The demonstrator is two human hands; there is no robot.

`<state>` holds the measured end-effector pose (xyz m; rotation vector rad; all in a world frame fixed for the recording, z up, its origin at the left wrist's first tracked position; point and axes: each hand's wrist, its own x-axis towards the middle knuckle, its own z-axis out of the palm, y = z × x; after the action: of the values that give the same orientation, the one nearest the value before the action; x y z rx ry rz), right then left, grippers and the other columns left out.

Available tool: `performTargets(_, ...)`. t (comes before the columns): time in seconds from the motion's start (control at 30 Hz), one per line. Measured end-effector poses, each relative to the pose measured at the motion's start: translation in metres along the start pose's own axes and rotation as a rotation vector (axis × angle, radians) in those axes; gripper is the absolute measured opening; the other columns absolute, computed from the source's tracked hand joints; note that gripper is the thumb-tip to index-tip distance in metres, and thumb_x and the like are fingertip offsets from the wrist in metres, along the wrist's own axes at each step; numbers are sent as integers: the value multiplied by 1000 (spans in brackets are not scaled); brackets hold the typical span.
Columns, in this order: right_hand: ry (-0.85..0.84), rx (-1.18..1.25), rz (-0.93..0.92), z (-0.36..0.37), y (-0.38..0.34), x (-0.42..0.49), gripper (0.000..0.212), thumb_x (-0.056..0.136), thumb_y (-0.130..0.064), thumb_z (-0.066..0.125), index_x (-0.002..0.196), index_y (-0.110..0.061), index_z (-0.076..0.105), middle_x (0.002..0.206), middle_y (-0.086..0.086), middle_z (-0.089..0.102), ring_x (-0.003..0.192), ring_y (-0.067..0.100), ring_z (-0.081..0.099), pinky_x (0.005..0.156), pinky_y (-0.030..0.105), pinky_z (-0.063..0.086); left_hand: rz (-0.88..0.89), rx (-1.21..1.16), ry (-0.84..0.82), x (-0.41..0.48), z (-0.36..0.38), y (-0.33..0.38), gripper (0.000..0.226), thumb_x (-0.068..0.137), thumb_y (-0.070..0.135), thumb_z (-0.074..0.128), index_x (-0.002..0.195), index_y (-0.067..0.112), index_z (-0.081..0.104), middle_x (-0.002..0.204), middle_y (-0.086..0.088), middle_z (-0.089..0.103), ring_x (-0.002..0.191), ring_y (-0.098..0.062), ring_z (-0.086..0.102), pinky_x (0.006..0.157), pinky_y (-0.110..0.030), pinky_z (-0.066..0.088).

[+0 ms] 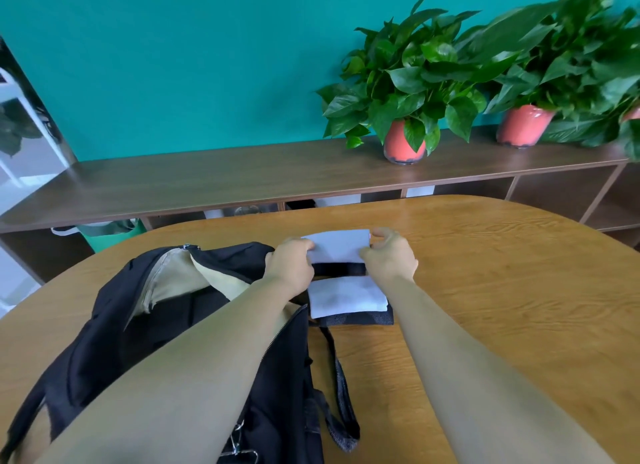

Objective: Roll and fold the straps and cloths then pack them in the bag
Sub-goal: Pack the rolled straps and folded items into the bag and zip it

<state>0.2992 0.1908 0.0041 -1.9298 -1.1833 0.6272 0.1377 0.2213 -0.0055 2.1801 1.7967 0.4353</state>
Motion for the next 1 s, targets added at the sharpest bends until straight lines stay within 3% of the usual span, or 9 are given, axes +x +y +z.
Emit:
performTargets(0.07, 14, 89, -51, -7, -9, -8, 43, 81, -10, 59, 122, -22, 51, 70, -13, 55, 74, 16, 61, 92, 42, 48, -1, -73, 22, -3, -10, 2, 41, 96, 4, 43, 133, 18, 54, 139, -5, 48, 125, -29, 46, 106, -39, 33)
performTargets(0.23, 13, 261, -97, -30, -32, -39, 39, 84, -10, 61, 119, -21, 48, 78, -10, 53, 66, 8, 54, 59, 27, 48, -22, -303, 163, -24, -46, 8, 32, 90, 1, 46, 79, 29, 54, 89, 4, 51, 83, -19, 43, 78, -29, 36)
performTargets(0.4, -68, 367, -111, -37, -48, -81, 40, 82, -12, 65, 116, -24, 47, 88, -8, 53, 77, 11, 56, 74, 33, 51, -197, -550, 349, -66, -89, 4, 18, 91, 14, 57, 106, 11, 67, 109, 0, 63, 99, -17, 56, 83, -23, 41)
performTargets(0.57, -192, 320, -206, -21, -52, -127, 38, 81, -9, 64, 111, -26, 47, 81, -1, 54, 64, 12, 50, 59, 27, 41, -467, -702, 177, -118, -117, -30, 33, 86, 17, 64, 116, 14, 49, 103, -7, 50, 69, -20, 45, 58, -26, 35)
performTargets(0.63, -221, 229, -253, -10, -52, -146, 39, 81, -8, 61, 113, -24, 48, 75, -3, 52, 66, 13, 52, 62, 30, 46, -519, -710, 87, -142, -122, -45, 31, 87, 13, 63, 114, 13, 49, 109, -12, 50, 67, -21, 47, 52, -26, 36)
performTargets(0.73, -255, 31, -334, 6, -56, -174, 40, 80, -11, 58, 114, -27, 45, 76, -7, 53, 82, 19, 56, 65, 31, 46, -586, -679, 57, -169, -119, -70, 66, 84, 13, 66, 142, 9, 34, 130, -15, 49, 107, -31, 58, 91, -42, 49)
performTargets(0.8, -249, -121, -420, 16, -57, -188, 38, 79, -13, 56, 112, -26, 43, 74, -4, 54, 83, 23, 53, 65, 30, 42, -590, -611, 67, -181, -114, -81, 70, 85, 14, 64, 146, 9, 30, 135, -14, 46, 115, -31, 53, 93, -38, 45)
performTargets(0.9, -212, -357, -534, 32, -59, -204, 37, 79, -8, 49, 113, -20, 42, 60, -5, 46, 67, 19, 45, 93, 34, 38, -596, -495, 80, -193, -107, -89, 62, 88, 9, 59, 143, 10, 30, 139, -14, 41, 120, -31, 47, 88, -31, 40)
performTargets(1.0, -219, -516, -538, 45, -56, -209, 36, 82, -5, 46, 113, -22, 45, 65, -6, 52, 70, 19, 55, 116, 40, 13, -582, -462, 82, -202, -97, -97, 58, 86, 7, 58, 139, 12, 35, 131, -13, 47, 114, -29, 51, 84, -31, 43)
